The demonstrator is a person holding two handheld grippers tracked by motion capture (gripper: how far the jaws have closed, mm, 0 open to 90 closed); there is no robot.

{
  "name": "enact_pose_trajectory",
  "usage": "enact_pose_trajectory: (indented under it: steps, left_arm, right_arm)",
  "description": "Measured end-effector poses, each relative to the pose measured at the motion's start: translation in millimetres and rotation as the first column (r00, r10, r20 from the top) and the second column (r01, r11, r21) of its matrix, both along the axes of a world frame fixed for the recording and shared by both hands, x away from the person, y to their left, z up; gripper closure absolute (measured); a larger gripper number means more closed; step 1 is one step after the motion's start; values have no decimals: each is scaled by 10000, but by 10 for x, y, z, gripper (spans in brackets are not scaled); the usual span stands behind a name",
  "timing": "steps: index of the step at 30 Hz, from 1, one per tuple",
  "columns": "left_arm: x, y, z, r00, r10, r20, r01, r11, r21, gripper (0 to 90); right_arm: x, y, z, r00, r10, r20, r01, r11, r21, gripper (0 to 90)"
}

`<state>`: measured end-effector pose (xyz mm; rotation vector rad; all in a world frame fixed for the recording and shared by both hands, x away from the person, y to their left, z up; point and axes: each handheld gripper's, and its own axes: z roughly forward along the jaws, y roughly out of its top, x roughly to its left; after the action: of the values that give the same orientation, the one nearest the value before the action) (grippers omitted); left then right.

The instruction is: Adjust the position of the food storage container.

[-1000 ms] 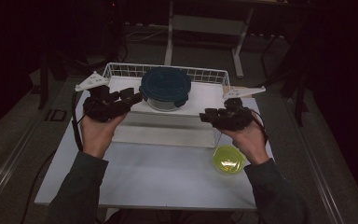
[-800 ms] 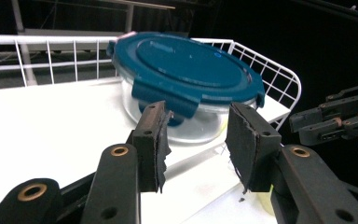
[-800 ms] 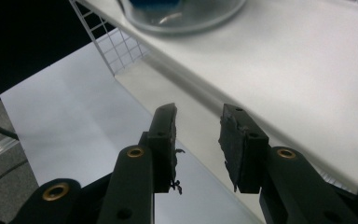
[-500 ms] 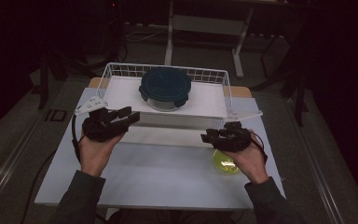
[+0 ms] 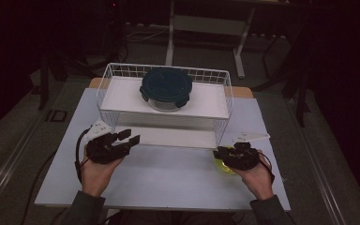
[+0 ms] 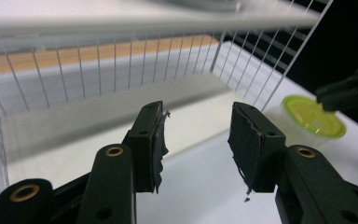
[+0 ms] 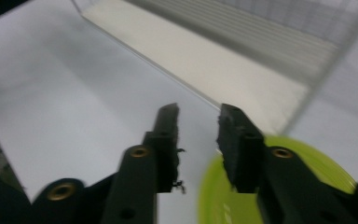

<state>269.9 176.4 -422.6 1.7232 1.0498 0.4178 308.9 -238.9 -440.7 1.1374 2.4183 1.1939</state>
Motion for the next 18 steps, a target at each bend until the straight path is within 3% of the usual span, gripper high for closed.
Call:
enact_pose_trajectory:
  steps: [5, 8, 14, 18]
  left_arm:
    - [-59, -15, -235, 9992, 75, -396, -69, 9998, 169, 554]
    - [-99, -12, -362, 9982, 123, -595, -120, 9999, 56, 553]
    - [-147, -1, -533, 9960, 287, -850, -282, 9996, 71, 551]
    - [-175, 27, -641, 9941, 424, -997, -433, 9990, -68, 550]
  right_arm:
    - [17, -217, -93, 9974, -715, 57, 716, 9971, -247, 822]
    - [43, -352, -116, 9925, -1208, 175, 1214, 9918, -410, 897]
    - [135, -612, -158, 9758, -2179, 176, 2185, 9748, -442, 899]
    - [212, -771, -278, 9626, -2701, -204, 2688, 9619, -507, 899]
